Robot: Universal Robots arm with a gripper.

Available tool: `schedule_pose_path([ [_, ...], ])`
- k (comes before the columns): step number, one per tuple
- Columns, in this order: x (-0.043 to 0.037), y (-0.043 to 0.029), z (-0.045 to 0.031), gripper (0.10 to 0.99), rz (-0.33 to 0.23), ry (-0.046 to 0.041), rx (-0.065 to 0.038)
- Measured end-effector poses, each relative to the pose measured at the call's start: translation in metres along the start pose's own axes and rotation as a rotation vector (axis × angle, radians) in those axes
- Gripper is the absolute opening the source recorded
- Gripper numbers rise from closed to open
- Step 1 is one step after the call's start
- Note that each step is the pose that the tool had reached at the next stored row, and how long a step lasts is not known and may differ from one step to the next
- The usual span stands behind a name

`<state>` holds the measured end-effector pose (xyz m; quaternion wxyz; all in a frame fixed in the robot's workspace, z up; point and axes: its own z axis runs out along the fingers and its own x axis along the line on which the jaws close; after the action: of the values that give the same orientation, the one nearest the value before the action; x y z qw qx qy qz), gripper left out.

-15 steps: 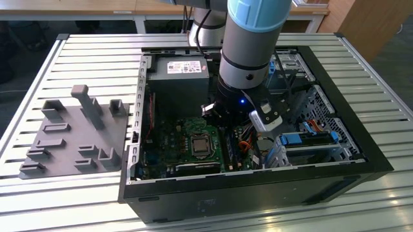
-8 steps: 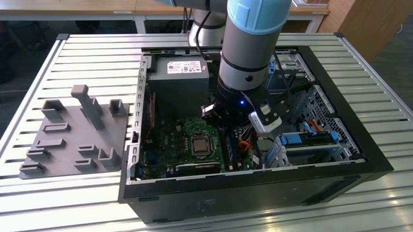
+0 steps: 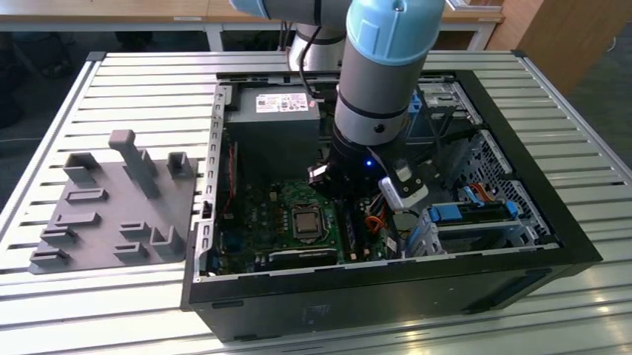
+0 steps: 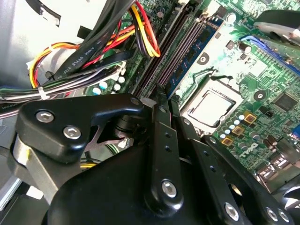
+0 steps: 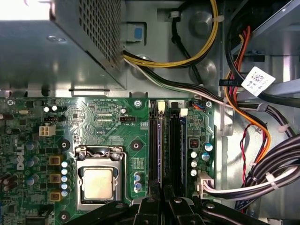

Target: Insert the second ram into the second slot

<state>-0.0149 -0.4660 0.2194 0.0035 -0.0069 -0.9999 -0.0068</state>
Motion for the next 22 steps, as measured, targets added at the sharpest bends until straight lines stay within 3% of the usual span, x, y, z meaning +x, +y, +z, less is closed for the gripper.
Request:
schedule_pose_path([
  [22,-0.0017,0.0001,0.0002,0.141,0.002,0.0000,-0.005],
])
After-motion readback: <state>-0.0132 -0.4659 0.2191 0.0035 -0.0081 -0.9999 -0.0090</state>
